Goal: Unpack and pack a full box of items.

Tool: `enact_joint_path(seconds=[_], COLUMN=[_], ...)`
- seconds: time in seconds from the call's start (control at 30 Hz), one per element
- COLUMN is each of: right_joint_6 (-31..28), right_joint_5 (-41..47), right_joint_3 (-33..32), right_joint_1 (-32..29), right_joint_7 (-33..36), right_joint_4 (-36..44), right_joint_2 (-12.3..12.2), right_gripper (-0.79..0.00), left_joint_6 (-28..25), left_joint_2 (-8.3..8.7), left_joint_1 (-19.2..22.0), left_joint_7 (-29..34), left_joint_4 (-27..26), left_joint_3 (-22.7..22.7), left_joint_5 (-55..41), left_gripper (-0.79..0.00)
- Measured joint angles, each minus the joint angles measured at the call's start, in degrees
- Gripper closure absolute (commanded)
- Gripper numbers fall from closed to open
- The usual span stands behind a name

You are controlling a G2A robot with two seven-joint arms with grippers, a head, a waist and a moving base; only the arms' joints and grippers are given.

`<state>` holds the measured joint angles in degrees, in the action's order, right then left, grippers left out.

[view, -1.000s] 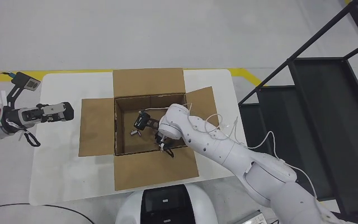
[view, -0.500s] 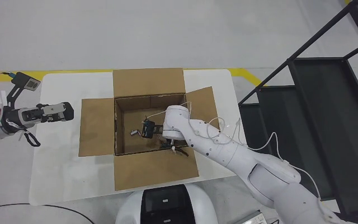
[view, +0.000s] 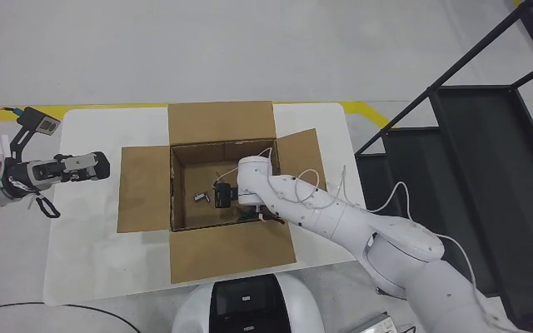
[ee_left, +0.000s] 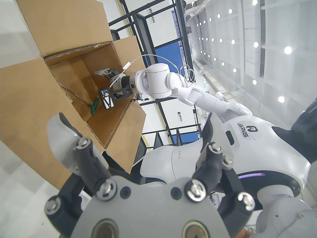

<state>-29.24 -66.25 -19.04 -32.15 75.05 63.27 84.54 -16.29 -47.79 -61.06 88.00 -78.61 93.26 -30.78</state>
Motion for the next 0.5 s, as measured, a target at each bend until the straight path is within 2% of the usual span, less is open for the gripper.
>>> enact_joint_path(seconds=[0.5], right_joint_6=[-4.46], right_joint_5=[5.43], right_joint_3=[5.67], right_joint_1=[3.65], right_joint_7=[-4.47], right_joint_4=[-10.77], right_joint_2=[4.68], right_gripper=[-0.785], left_joint_6=[0.0], left_joint_2=[0.0], left_joint_1=[0.0], left_joint_7=[0.0], left_joint_4=[0.0], left_joint_3=[0.0], left_joint_5=[0.0], left_gripper=[-0.785])
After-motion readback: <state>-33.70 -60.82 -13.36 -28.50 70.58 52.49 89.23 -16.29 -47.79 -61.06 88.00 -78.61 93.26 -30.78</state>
